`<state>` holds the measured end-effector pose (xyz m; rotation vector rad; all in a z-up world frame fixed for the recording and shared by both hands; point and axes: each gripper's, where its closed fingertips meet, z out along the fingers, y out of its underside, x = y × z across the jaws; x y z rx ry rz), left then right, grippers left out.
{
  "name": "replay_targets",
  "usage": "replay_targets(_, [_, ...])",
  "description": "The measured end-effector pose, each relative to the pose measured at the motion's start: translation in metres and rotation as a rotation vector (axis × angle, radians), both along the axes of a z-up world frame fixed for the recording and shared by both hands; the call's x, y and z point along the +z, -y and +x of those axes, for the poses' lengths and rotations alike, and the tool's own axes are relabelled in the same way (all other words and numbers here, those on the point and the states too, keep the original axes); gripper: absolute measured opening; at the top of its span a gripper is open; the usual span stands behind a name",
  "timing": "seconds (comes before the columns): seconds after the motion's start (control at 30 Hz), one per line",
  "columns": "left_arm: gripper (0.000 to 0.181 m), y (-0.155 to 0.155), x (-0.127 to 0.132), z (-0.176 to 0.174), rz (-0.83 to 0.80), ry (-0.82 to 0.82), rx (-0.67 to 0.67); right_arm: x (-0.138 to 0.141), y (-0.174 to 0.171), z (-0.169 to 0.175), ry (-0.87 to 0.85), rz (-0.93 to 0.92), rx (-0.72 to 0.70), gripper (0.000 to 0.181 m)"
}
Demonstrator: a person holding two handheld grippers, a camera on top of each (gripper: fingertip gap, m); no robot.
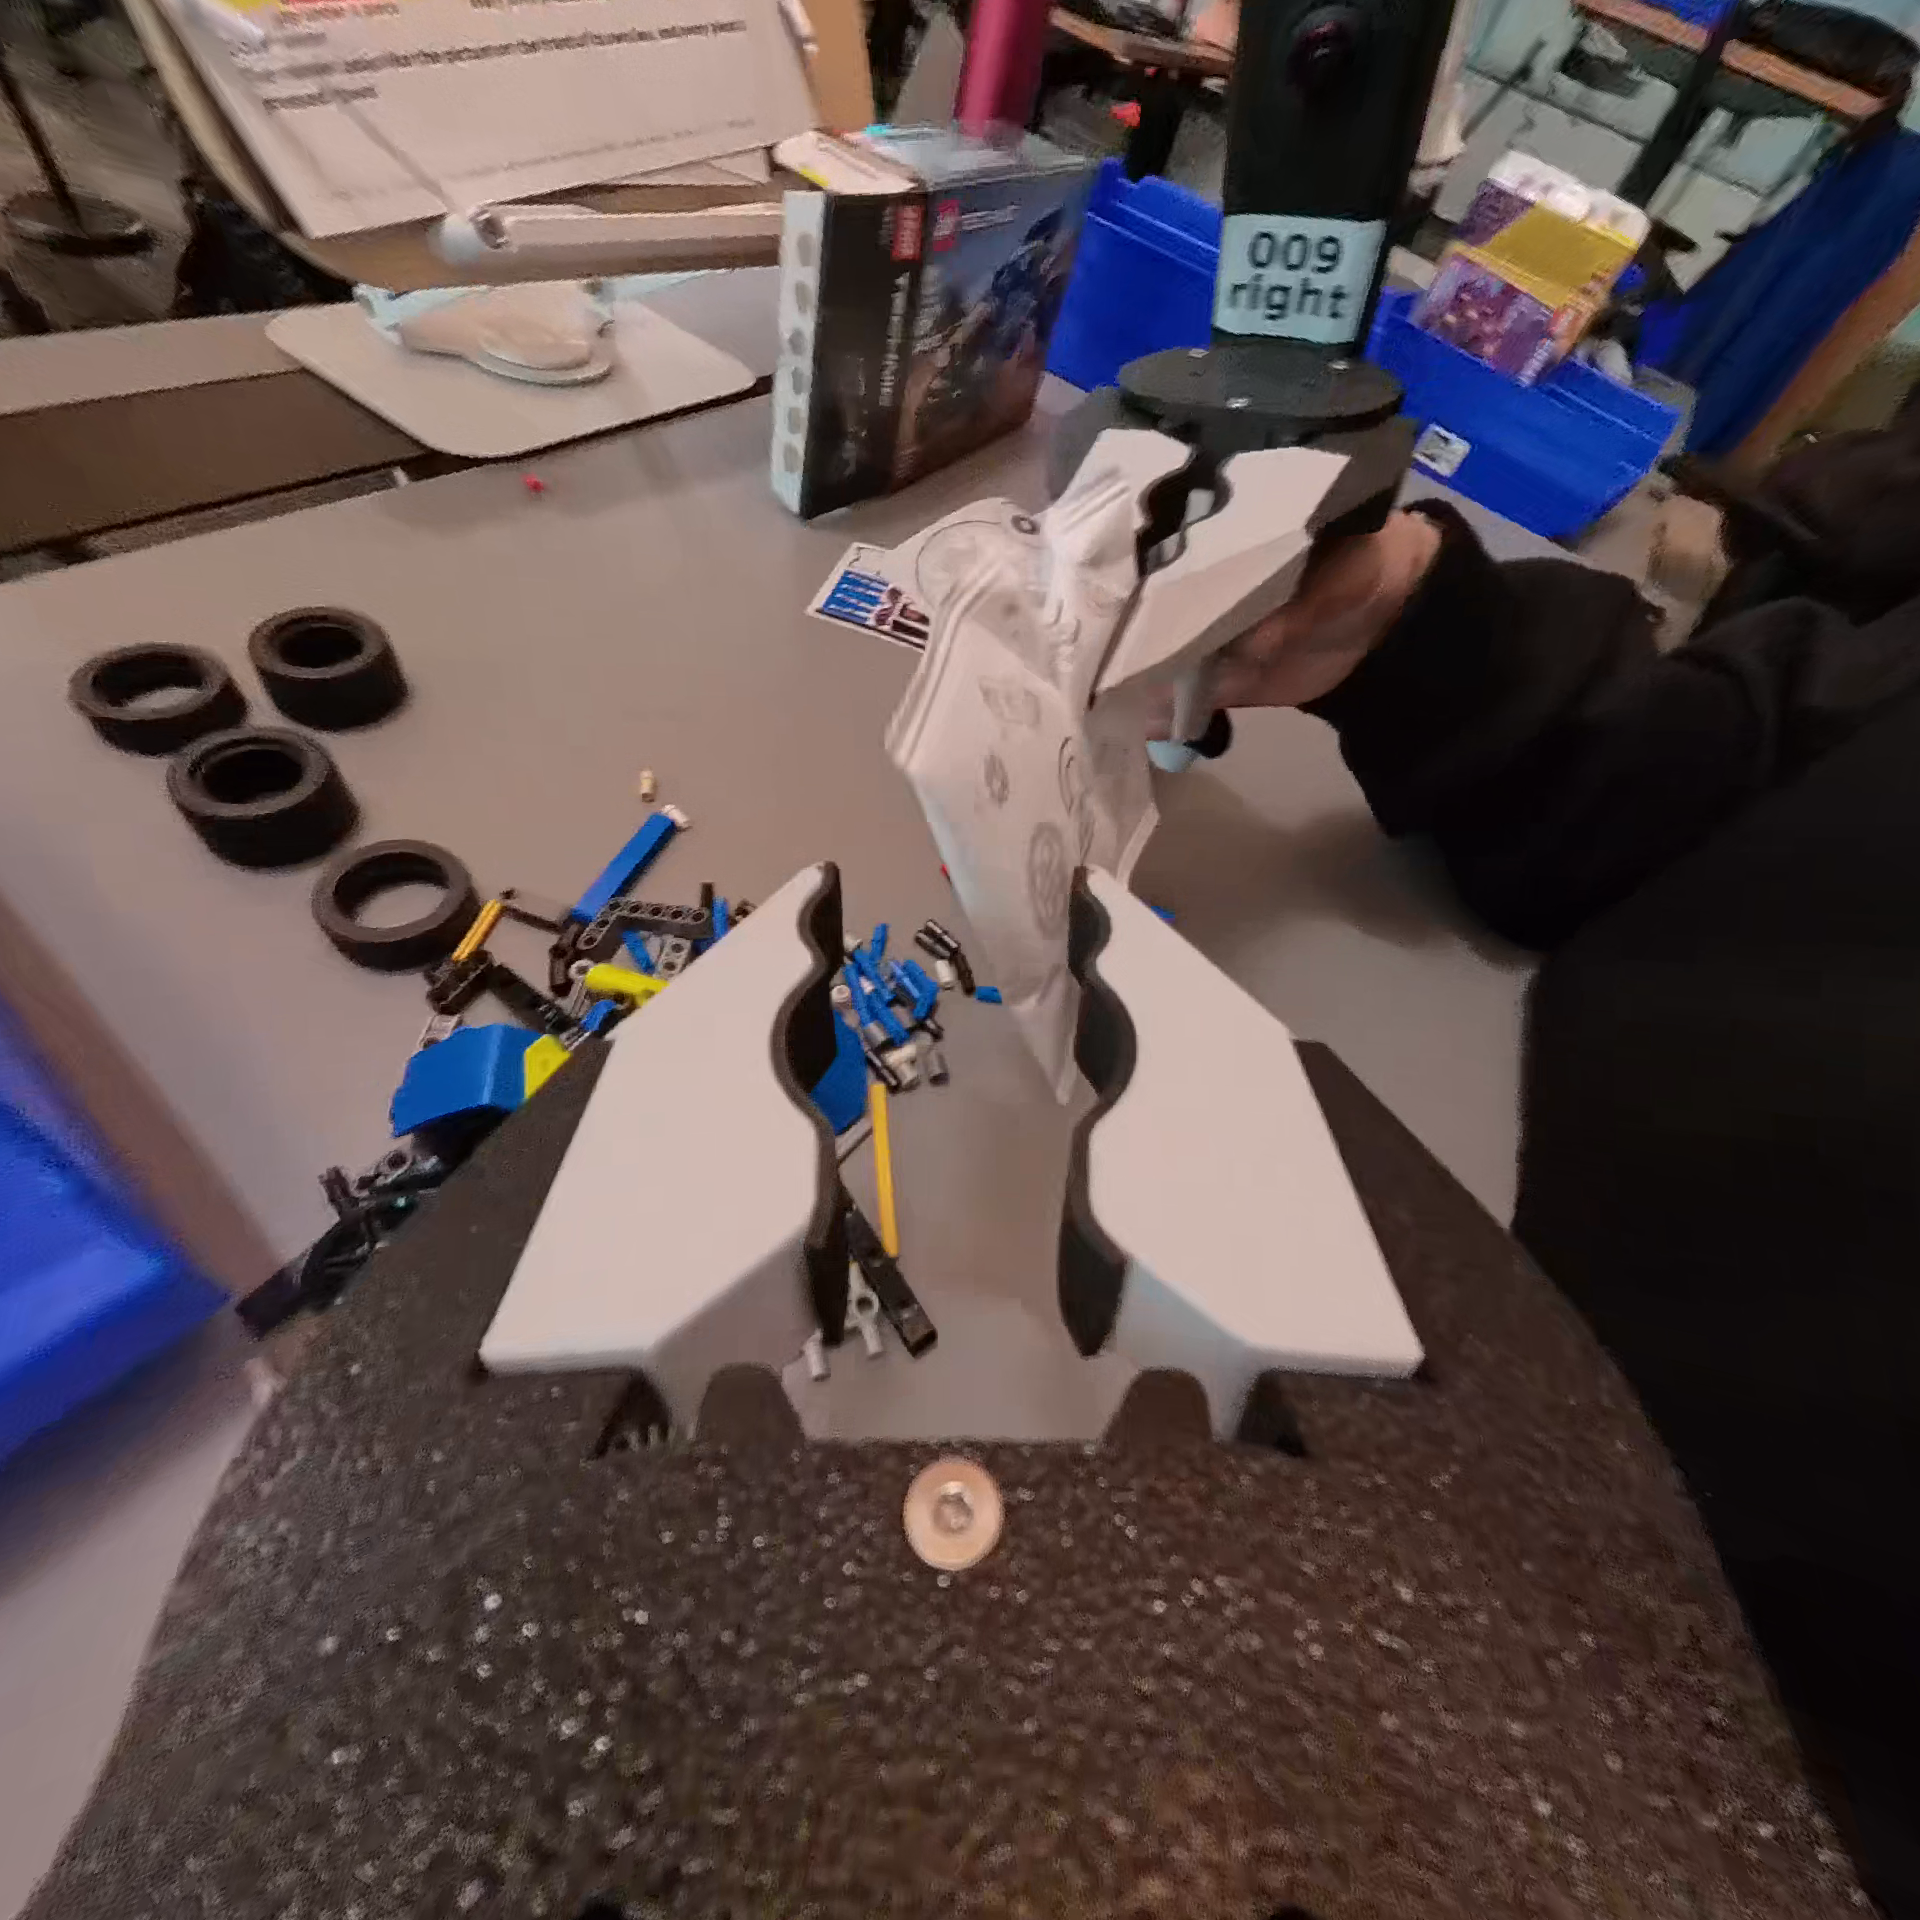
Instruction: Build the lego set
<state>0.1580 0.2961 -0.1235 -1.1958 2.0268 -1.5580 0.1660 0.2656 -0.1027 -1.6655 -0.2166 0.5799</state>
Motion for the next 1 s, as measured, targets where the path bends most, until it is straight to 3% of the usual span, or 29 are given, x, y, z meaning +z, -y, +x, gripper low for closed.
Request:
replay_targets(0.1, [0.036,0.004,0.005,-0.005,0.031,-0.014,-0.048,-0.008,-0.006,-0.002,0.115,-0.029,-0.010,0.000])
replay_targets(0.13, [0.000,0.003,0.006,-0.005,0.049,-0.015,-0.057,-0.007,-0.008,-0.001,0.133,-0.026,-0.032,0.000])
replay_targets(0.2, [0.000,-0.003,0.012,-0.002,0.045,-0.012,-0.041,-0.001,-0.014,0.009,0.139,-0.022,-0.121,0.007])
replay_targets(0.23, [0.000,-0.010,0.016,0.001,0.046,-0.009,-0.020,0.002,-0.015,0.015,0.153,-0.022,-0.169,0.021])
replay_targets(0.3, [0.000,-0.042,0.029,0.011,0.042,0.017,0.101,0.007,-0.009,0.025,0.207,-0.045,-0.253,0.039])
replay_targets(0.43, [0.000,-0.150,0.045,0.035,0.080,0.019,0.490,0.012,0.020,0.011,0.306,-0.069,-0.249,0.033])
replay_targets(0.53, [0.000,-0.200,0.034,0.057,0.056,-0.040,0.598,0.004,0.043,0.005,0.370,-0.091,-0.259,0.029])
replay_targets(0.67, [0.000,-0.221,-0.002,0.095,-0.020,-0.158,0.592,-0.019,0.076,-0.002,0.401,-0.167,-0.272,0.027])
replay_targets(0.77, [0.000,-0.233,-0.034,0.117,0.014,-0.240,0.609,-0.035,0.099,-0.003,0.478,-0.218,-0.300,0.027])
replay_targets(0.8, [0.003,-0.241,-0.044,0.122,0.045,-0.263,0.634,-0.040,0.106,-0.002,0.498,-0.244,-0.317,0.027])
replay_targets(0.87, [0.033,-0.250,-0.057,0.126,0.110,-0.297,0.659,-0.050,0.120,0.002,0.526,-0.295,-0.354,0.027])
replay_targets(0.93, [0.053,-0.254,-0.051,0.125,0.156,-0.253,0.690,-0.054,0.133,0.009,0.536,-0.317,-0.415,0.027])
replay_targets(1.0, [0.055,-0.259,-0.033,0.118,0.200,-0.151,0.744,-0.051,0.147,0.016,0.518,-0.305,-0.482,0.025])
